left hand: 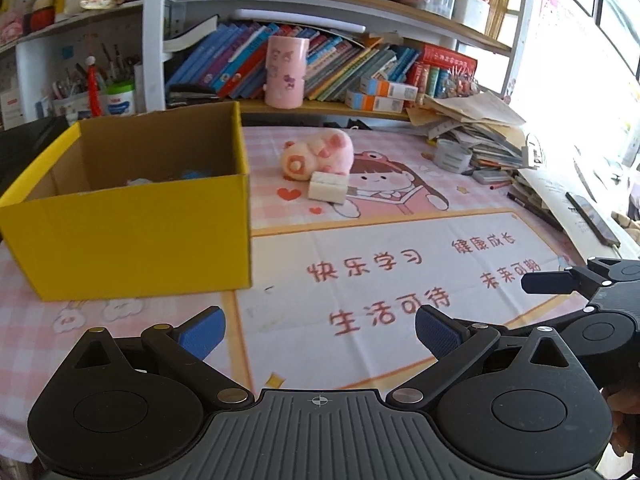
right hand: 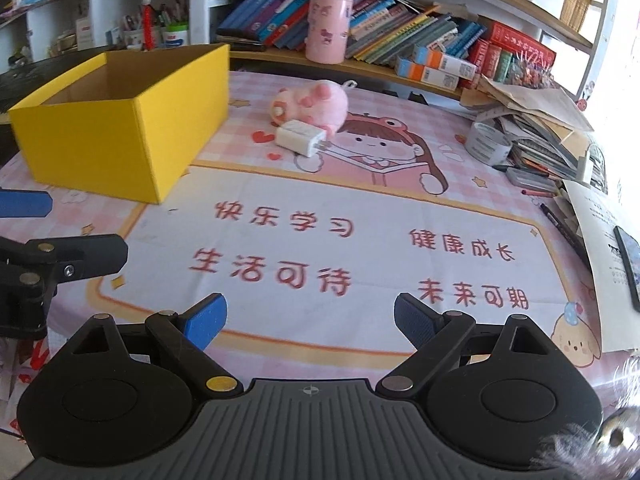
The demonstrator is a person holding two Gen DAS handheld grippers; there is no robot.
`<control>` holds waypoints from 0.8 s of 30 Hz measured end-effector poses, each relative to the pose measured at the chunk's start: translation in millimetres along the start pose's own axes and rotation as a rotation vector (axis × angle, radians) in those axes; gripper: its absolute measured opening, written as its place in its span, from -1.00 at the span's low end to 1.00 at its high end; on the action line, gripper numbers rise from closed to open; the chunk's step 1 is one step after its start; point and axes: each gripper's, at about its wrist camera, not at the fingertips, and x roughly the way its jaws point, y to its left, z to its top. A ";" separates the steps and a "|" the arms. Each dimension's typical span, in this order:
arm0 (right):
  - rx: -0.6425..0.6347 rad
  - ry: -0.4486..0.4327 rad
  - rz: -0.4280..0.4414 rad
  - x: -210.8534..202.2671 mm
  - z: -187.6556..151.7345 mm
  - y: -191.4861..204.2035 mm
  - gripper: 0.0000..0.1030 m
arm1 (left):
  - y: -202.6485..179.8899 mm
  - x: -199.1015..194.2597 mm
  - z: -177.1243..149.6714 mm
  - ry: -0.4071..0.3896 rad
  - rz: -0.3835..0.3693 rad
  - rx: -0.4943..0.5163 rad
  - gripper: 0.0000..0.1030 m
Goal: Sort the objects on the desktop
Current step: 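Move both tools toward the plush pig and white charger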
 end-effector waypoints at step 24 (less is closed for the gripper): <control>0.008 -0.022 0.049 63.3 58.5 -99.0 0.75 | -61.9 74.8 65.7 -0.051 0.063 -0.027 0.99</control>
